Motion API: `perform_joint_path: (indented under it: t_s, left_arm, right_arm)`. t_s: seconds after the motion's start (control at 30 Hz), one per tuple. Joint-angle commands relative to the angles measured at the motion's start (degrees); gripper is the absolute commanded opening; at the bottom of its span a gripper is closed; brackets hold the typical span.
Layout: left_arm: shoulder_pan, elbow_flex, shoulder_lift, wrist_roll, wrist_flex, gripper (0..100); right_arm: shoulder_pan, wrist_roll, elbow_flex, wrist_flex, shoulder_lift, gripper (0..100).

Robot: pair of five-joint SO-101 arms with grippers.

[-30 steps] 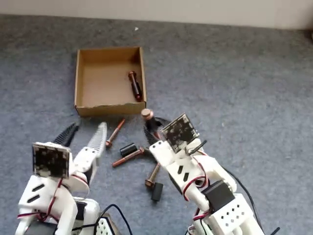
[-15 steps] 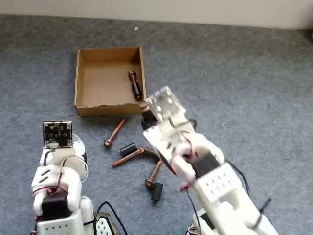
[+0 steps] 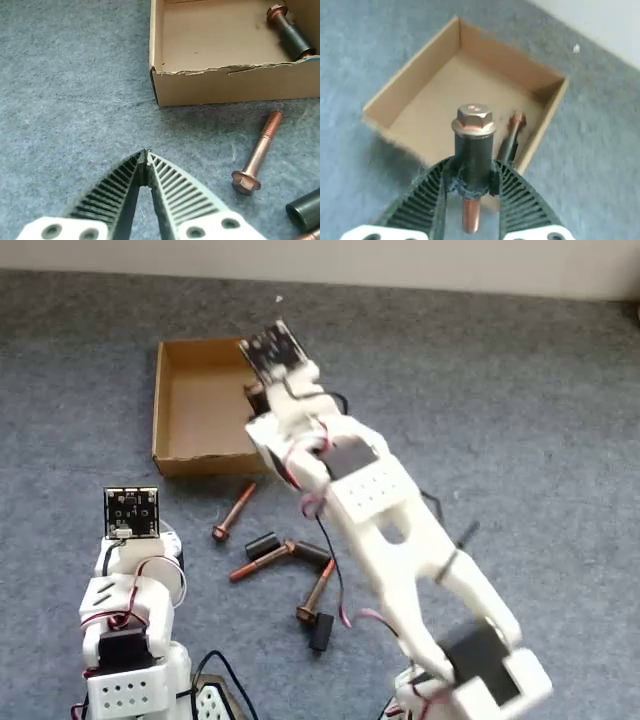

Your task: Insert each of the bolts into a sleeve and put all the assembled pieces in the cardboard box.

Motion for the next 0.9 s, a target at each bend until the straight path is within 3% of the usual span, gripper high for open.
perform_joint_path:
  t_s: [0.0,0.23,0.37,0.53,0.87]
  left_arm:
    - [-0.13,-0.4,-0.48,-0.79,-1.23,1]
    - [-0.13,-0.4,-0.48,-0.79,-1.23,1]
    - [-0.13,-0.4,-0.48,-0.79,-1.14,1]
    - [-0.13,-0.31,-0.48,-0.79,-1.14,1]
    - [-2.24,-0.84,-0.48,-0.79,-1.23,1]
  right_arm:
    - [0.66,-0.62,-9.71,-7.25,6.2,0.5]
    - [1.36,-7.47,-15.08,-17.36,21.85,1.1]
    - [1.98,-7.65,-17.71,-16.75,28.09,11.1]
    - [2.07,-7.47,-18.33,-6.81,27.3,15.6]
    - [2.07,-7.65,-17.71,21.67,8.92,15.6]
